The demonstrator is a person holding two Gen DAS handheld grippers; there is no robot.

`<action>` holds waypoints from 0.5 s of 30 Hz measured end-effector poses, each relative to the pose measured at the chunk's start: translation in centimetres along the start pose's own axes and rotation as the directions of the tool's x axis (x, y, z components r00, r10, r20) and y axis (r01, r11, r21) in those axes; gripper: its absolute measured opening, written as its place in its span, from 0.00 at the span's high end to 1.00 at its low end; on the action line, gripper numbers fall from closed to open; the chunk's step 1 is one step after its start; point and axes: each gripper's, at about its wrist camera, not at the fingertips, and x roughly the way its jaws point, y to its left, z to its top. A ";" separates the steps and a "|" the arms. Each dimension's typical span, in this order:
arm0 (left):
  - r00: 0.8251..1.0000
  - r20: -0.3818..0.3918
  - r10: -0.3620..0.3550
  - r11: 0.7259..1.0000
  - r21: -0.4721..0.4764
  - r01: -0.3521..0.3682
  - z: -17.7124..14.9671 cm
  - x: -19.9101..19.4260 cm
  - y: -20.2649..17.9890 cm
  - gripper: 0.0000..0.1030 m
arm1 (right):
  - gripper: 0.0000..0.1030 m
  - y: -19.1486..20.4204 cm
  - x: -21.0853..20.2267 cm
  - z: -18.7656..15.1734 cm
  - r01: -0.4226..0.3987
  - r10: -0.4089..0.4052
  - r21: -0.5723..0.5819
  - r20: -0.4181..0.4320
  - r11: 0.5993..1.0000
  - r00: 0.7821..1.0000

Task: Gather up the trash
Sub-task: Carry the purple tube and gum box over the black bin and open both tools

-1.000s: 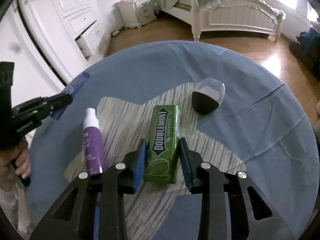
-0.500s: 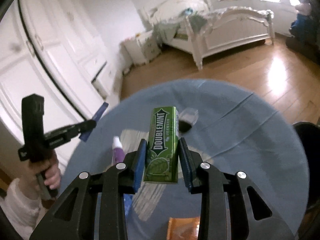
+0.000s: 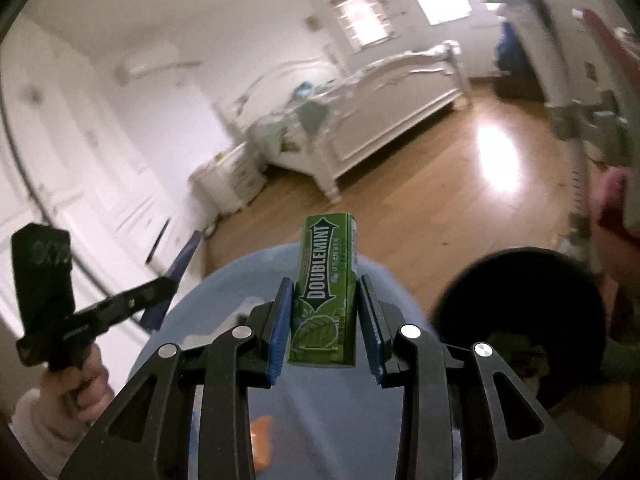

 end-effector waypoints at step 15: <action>0.982 -0.155 -0.109 0.990 0.076 0.122 -0.3 11.9 -9.1 0.85 | 0.68 -12.8 -1.0 -2.5 0.111 -0.111 0.184 -0.013 0.977 0.994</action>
